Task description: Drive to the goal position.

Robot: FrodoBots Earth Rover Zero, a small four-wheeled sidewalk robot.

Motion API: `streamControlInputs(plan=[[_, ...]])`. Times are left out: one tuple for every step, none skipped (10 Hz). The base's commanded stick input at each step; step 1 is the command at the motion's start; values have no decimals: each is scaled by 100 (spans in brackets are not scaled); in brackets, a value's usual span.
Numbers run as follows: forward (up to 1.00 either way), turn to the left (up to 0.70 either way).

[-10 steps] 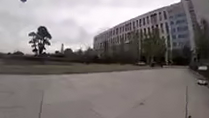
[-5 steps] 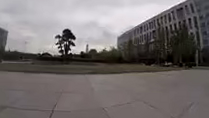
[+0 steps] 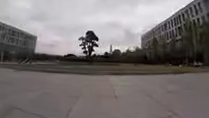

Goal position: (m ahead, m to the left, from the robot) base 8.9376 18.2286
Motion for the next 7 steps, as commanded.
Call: streamControlInputs(plan=[[70, 35], [70, 35], [70, 35], [70, 35], [70, 35], [70, 35], [70, 35]])
